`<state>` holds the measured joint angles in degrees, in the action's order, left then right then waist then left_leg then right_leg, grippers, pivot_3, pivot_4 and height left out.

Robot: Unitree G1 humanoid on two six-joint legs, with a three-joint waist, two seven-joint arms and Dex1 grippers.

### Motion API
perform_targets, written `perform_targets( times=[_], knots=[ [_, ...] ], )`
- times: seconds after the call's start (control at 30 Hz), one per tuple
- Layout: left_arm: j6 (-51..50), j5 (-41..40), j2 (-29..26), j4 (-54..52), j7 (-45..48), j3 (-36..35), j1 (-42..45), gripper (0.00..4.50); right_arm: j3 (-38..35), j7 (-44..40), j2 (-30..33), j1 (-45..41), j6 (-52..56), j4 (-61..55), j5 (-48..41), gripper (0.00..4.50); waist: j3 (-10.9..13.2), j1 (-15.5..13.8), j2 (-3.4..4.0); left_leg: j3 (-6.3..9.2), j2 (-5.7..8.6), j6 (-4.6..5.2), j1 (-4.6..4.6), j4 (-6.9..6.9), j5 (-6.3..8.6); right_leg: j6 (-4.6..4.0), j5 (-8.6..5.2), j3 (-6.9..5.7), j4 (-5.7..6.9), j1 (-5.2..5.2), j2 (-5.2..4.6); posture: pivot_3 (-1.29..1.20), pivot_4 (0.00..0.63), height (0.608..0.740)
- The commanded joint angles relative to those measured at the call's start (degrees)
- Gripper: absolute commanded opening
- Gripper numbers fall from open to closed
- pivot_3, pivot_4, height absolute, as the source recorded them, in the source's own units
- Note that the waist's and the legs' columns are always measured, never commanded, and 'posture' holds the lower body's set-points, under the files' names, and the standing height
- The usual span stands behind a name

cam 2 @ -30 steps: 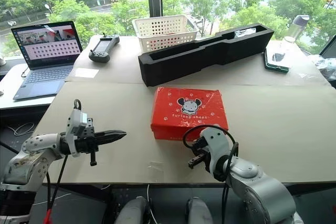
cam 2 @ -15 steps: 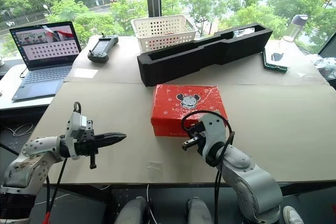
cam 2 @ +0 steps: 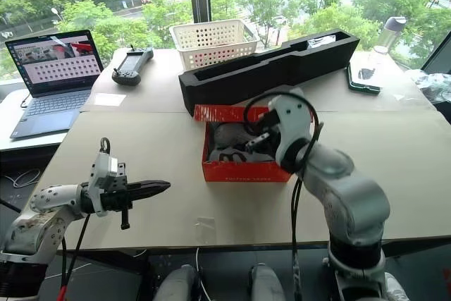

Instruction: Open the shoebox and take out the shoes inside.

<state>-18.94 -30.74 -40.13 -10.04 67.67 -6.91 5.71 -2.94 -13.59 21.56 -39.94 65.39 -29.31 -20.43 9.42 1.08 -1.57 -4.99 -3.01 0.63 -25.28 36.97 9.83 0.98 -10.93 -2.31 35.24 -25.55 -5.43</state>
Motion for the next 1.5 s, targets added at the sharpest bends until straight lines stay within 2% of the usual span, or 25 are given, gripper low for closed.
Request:
perform_targets(
  times=[0.03,0.13,0.27,0.43,0.6,0.73,0.87,0.93,0.97,1.0,1.07,1.13,1.17,1.27,1.3,1.33,1.5],
  knots=[
    [0.6,-0.3,0.4,-1.7,-1.1,-0.2,-0.4,0.0,1.2,4.5,-2.1,-12.6,-12.1,17.5,6.9,0.03,0.0,0.0,0.0,0.01,0.0,0.0,-0.02,-0.03,0.0,0.0,0.0,-0.01,0.01,-0.02,0.0,0.0,0.15,0.733],
    [0.3,-0.6,0.7,-1.7,-1.9,-0.1,-0.3,0.0,1.6,4.1,-3.4,-16.9,-16.3,24.8,8.4,0.03,0.0,0.1,0.0,-0.19,0.0,0.46,-0.17,-0.09,-0.28,-0.07,-0.02,0.01,0.07,-0.17,0.1,0.0,0.15,0.733],
    [0.0,-0.6,1.1,-1.9,-2.5,0.2,-0.2,0.0,3.6,2.6,-3.3,-23.3,-22.3,37.5,11.5,0.03,0.0,-0.1,0.0,-0.38,0.1,0.46,-0.43,-0.11,-0.28,-0.07,0.09,0.11,0.48,-0.54,0.04,0.0,0.15,0.733],
    [0.3,-0.6,1.3,-2.0,-3.3,0.0,-0.1,0.0,2.9,-2.2,0.3,-17.5,-18.9,28.6,9.3,0.03,0.0,-0.4,0.0,-0.28,0.13,0.47,-0.71,-0.1,-0.29,-0.06,0.09,-0.01,0.5,-0.68,0.03,0.0,0.15,0.733],
    [0.4,-0.9,1.0,-2.4,-3.7,-0.4,0.5,0.0,0.2,-8.8,5.0,-12.0,-11.4,16.3,2.8,0.03,0.0,-0.2,0.0,-0.27,0.12,0.47,-0.69,-0.02,-0.3,-0.03,0.08,0.01,0.56,-0.68,0.02,0.0,0.15,0.733],
    [-0.1,-1.6,0.5,-2.1,-3.5,-1.1,2.0,0.0,-2.7,-17.0,12.3,-10.6,-6.0,10.2,-4.1,0.03,0.0,-0.2,0.01,-0.26,0.05,0.47,-0.55,0.02,-0.34,0.14,-0.02,0.01,0.66,-0.67,0.06,0.0,0.15,0.733],
    [-1.8,-3.4,0.1,-3.5,-3.1,-1.0,2.9,0.0,-0.3,-26.1,20.9,-10.6,-5.4,11.8,-6.9,0.03,0.0,-0.3,0.01,-0.24,0.01,0.46,-0.33,0.02,-0.34,-0.12,-0.25,0.01,0.68,-0.51,0.09,0.0,0.15,0.733],
    [-2.3,-3.9,-1.1,-3.6,-2.8,-2.0,4.4,0.0,3.4,-33.4,24.4,-12.4,-4.7,14.9,-8.8,0.57,0.0,-0.1,0.0,-0.24,0.0,0.46,-0.27,0.02,-0.34,-0.17,-0.24,0.06,0.66,-0.51,0.08,0.0,0.15,0.733],
    [-2.8,-4.4,-1.4,-3.5,-2.9,-2.4,5.1,0.0,4.9,-36.2,25.6,-12.9,-5.1,15.7,-9.2,0.62,0.0,-0.1,0.0,-0.24,0.0,0.46,-0.24,0.03,-0.34,-0.18,-0.24,0.1,0.67,-0.51,0.07,0.0,0.15,0.733],
    [-3.3,-4.9,-1.8,-3.8,-3.0,-2.7,5.8,0.0,6.5,-38.9,26.7,-13.4,-5.4,16.4,-9.6,1.12,0.0,-0.1,-0.01,-0.24,0.0,0.46,-0.23,0.03,-0.34,-0.19,-0.22,0.13,0.69,-0.53,0.06,0.0,0.15,0.733],
    [-4.7,-6.4,-2.6,-4.9,-2.7,-3.1,6.3,0.0,10.4,-43.2,28.2,-14.8,-6.7,17.9,-8.6,1.86,0.0,0.0,-0.01,-0.24,0.0,0.46,-0.23,0.02,-0.34,-0.21,-0.21,0.13,0.69,-0.55,0.09,0.0,0.15,0.733],
    [-5.5,-7.1,-3.1,-5.5,-2.4,-3.2,6.3,0.0,13.2,-46.2,29.0,-15.8,-8.5,19.1,-7.3,2.36,0.0,0.0,-0.01,-0.21,-0.01,0.46,-0.23,0.01,-0.34,-0.21,-0.21,0.19,0.69,-0.6,0.1,0.0,0.15,0.733],
    [-5.5,-7.2,-3.3,-5.9,-2.1,-3.0,6.1,0.0,14.5,-47.4,29.3,-16.2,-9.6,19.8,-6.4,2.8,0.0,0.0,-0.01,-0.16,-0.01,0.46,-0.23,0.01,-0.34,-0.21,-0.22,0.2,0.69,-0.59,0.1,0.0,0.15,0.733],
    [-6.2,-7.8,-3.7,-7.1,-1.7,-2.8,5.5,0.0,21.4,-51.2,30.4,-16.6,-18.7,23.8,1.1,3.77,0.0,-0.2,-0.01,-0.2,0.0,0.46,-0.27,0.01,-0.34,-0.16,-0.22,0.19,0.67,-0.6,0.1,0.0,0.15,0.733],
    [-6.3,-7.9,-3.7,-7.4,-1.7,-2.8,5.3,0.0,23.4,-52.4,30.9,-16.6,-22.3,25.7,3.8,4.24,0.0,-0.3,-0.01,-0.25,0.02,0.46,-0.29,0.01,-0.34,-0.14,-0.22,0.19,0.65,-0.6,0.1,0.0,0.15,0.733],
    [-6.4,-7.9,-3.6,-7.7,-2.0,-2.8,5.1,0.0,24.8,-54.2,31.2,-16.7,-25.7,28.0,5.7,4.45,0.0,-0.3,-0.01,-0.32,0.04,0.46,-0.3,0.01,-0.33,-0.11,-0.24,0.19,0.62,-0.6,0.09,0.0,0.15,0.733],
    [-6.6,-7.9,-3.3,-8.6,-2.7,-2.9,4.2,0.0,28.3,-60.5,30.5,-18.6,-38.2,37.8,12.8,4.45,0.0,-0.4,-0.03,-0.42,0.07,0.46,-0.36,0.04,-0.34,-0.1,-0.24,0.19,0.6,-0.6,0.06,0.0,0.15,0.733]
  ],
)
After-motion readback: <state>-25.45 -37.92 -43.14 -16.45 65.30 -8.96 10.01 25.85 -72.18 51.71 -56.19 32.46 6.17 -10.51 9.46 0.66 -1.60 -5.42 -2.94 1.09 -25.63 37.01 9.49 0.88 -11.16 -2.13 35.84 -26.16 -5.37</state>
